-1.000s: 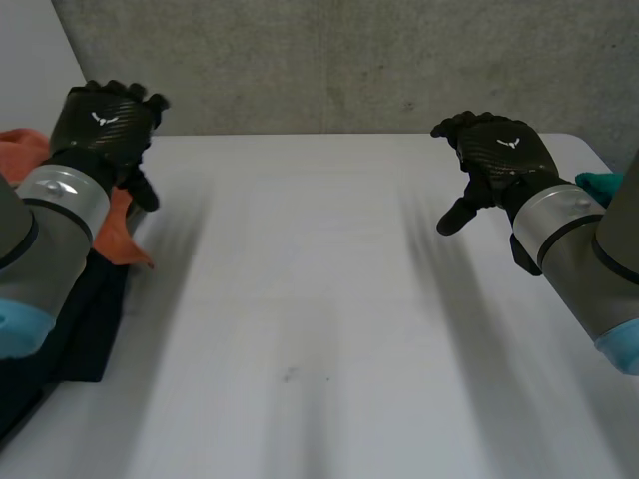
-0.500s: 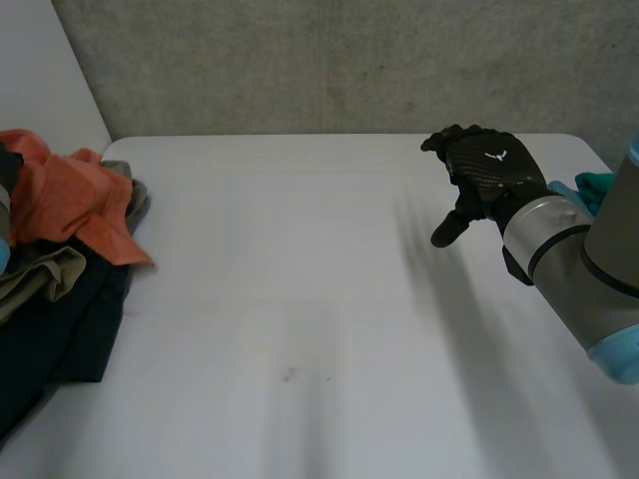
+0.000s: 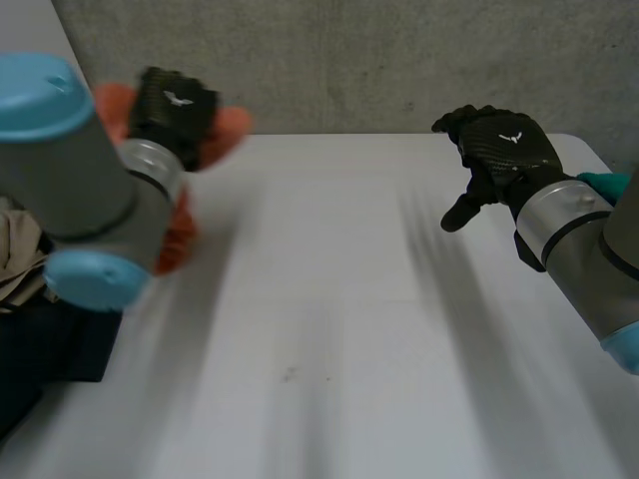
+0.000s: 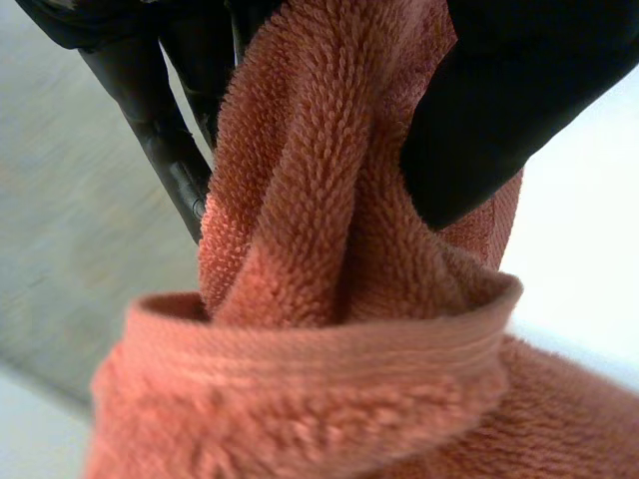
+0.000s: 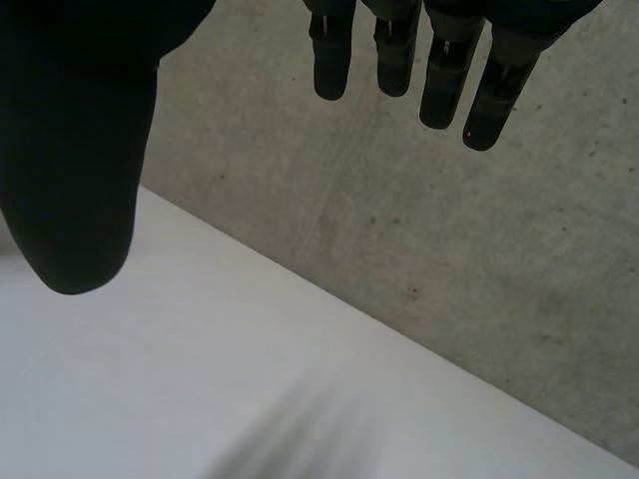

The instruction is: Fold the laundry.

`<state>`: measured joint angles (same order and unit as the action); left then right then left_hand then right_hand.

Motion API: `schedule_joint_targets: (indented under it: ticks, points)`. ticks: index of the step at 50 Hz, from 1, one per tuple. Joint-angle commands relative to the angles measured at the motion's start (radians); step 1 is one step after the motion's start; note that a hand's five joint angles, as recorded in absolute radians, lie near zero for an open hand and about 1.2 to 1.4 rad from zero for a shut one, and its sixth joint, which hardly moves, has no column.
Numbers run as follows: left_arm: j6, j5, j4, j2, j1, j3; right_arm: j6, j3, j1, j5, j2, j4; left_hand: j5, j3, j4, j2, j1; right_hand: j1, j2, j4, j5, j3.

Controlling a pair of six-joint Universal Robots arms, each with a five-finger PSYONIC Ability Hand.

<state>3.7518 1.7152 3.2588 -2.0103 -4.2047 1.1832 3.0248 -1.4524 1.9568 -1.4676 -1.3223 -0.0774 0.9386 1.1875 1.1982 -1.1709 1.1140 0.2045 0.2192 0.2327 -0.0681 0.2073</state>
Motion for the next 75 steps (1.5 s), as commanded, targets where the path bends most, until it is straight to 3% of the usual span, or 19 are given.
schedule_joint_targets:
  ticks: [1, 7, 8, 9, 10, 12, 18, 23, 30, 36, 41, 48, 57, 68, 75]
  points:
    - [-0.133, -0.003, -0.007, -0.005, 0.264, 0.133, -0.001, 0.004, -0.027, -0.004, -0.012, -0.004, 0.283, 0.209, 0.198, -0.225, 0.282, -0.03, -0.045, -0.058, 0.068, -0.033]
    - [-0.185, -0.006, -0.01, -0.01, 0.322, 0.187, -0.001, 0.006, -0.056, -0.002, -0.018, -0.002, 0.249, 0.174, 0.164, -0.191, 0.248, -0.03, -0.045, -0.058, 0.068, -0.033]
    - [-0.187, -0.005, -0.011, -0.002, 0.328, 0.188, -0.001, 0.007, -0.058, -0.002, -0.018, -0.002, -0.254, -0.329, -0.34, 0.312, -0.255, -0.03, -0.045, -0.058, 0.068, -0.033]
    - [-0.187, -0.002, -0.01, 0.002, 0.331, 0.19, 0.0, 0.007, -0.058, 0.0, -0.017, -0.002, -0.53, -0.604, -0.615, 0.588, -0.531, -0.03, -0.045, -0.058, 0.068, -0.033]
    - [-0.187, 0.003, -0.01, 0.004, 0.333, 0.191, 0.0, 0.009, -0.058, 0.0, -0.017, -0.002, -0.684, -0.758, -0.769, 0.742, -0.685, -0.03, -0.045, -0.058, 0.068, -0.033]
    - [-0.19, 0.006, -0.01, 0.018, 0.325, 0.187, 0.0, 0.015, -0.059, 0.003, -0.017, -0.001, -0.758, -0.833, -0.843, 0.816, -0.759, -0.03, -0.045, -0.058, 0.068, -0.033]
    - [-0.191, 0.003, -0.027, 0.119, 0.233, 0.2, -0.014, 0.033, -0.055, 0.038, -0.017, 0.037, -0.867, -0.942, -0.952, 0.925, -0.868, -0.03, -0.045, -0.058, 0.068, -0.033]
    - [-0.196, -0.008, -0.051, 0.199, 0.132, 0.225, -0.11, 0.058, -0.041, 0.139, -0.015, 0.152, -0.885, -0.959, -0.97, 0.943, -0.886, -0.03, -0.045, -0.058, 0.068, -0.033]
    - [-0.187, -0.058, -0.056, 0.237, -0.026, 0.26, -0.253, 0.064, -0.033, 0.158, -0.009, 0.344, -0.873, -0.948, -0.958, 0.931, -0.874, -0.03, -0.045, -0.058, 0.068, -0.033]
    - [-0.193, -0.184, -0.05, 0.168, -0.227, 0.253, -0.138, 0.011, 0.088, 0.147, -0.005, 0.363, -0.803, -0.877, -0.888, 0.861, -0.804, -0.03, -0.045, -0.058, 0.068, -0.033]
    - [-0.193, -0.281, -0.051, 0.044, -0.316, 0.208, -0.022, -0.072, 0.136, 0.122, -0.008, 0.297, -0.791, -0.865, -0.876, 0.849, -0.792, -0.03, -0.045, -0.058, 0.068, -0.033]
    - [-0.198, -0.4, -0.053, -0.117, -0.322, 0.158, 0.14, -0.177, 0.215, 0.081, 0.008, 0.176, -0.773, -0.848, -0.858, 0.831, -0.774, -0.03, -0.045, -0.058, 0.068, -0.033]
    - [-0.23, -0.428, -0.051, -0.179, -0.23, 0.145, 0.131, -0.272, 0.287, -0.066, 0.049, 0.033, -0.747, -0.821, -0.832, 0.805, -0.748, -0.03, -0.045, -0.058, 0.068, -0.033]
    - [-0.231, -0.401, -0.047, -0.306, -0.155, 0.033, 0.069, -0.284, 0.356, -0.102, 0.115, -0.008, -0.647, -0.722, -0.732, 0.705, -0.648, -0.03, -0.045, -0.058, 0.068, -0.033]
    - [-0.227, -0.3, -0.048, -0.403, -0.136, -0.071, 0.055, -0.279, 0.381, -0.103, 0.152, -0.048, -0.58, -0.654, -0.665, 0.638, -0.581, -0.02, -0.034, -0.048, 0.058, -0.022]
